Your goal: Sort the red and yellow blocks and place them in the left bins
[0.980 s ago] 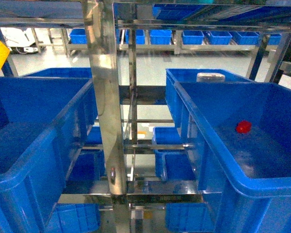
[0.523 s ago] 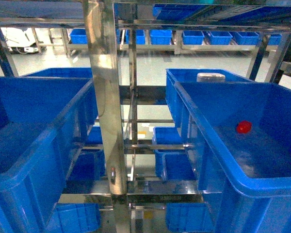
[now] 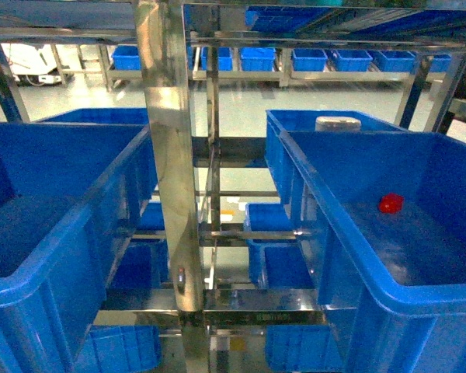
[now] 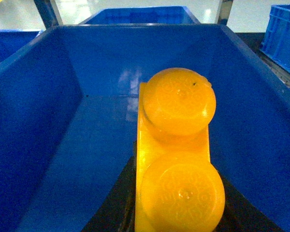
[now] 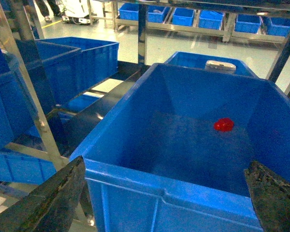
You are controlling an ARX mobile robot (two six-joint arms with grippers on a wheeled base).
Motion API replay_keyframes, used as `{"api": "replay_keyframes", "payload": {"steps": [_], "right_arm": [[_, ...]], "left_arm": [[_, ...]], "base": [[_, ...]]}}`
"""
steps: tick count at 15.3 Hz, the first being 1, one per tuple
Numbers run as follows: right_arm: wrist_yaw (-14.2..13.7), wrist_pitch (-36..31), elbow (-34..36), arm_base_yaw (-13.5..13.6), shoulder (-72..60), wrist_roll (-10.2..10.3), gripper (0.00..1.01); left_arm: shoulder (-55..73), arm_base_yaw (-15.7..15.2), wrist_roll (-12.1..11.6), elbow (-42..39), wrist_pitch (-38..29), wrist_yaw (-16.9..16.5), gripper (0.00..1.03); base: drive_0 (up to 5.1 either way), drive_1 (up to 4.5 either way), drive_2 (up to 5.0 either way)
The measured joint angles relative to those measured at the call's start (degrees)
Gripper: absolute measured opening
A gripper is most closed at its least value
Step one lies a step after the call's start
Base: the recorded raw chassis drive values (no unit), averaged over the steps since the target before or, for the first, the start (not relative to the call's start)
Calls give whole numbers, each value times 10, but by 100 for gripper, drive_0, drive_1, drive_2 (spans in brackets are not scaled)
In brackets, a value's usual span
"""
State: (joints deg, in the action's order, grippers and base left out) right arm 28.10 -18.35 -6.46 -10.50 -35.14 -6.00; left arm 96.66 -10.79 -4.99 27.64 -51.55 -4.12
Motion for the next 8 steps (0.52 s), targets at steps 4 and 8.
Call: {"api": "replay_keyframes", "payload": {"steps": [4, 8], "right_arm": [[0, 0, 0, 0, 0, 0, 98], [0, 0, 0, 0, 0, 0, 98]], "left_arm": [[59, -3, -14, 73, 23, -6, 26], [91, -2, -19, 95, 27, -4, 66]], "base": [[0, 0, 0], [0, 0, 0]]}}
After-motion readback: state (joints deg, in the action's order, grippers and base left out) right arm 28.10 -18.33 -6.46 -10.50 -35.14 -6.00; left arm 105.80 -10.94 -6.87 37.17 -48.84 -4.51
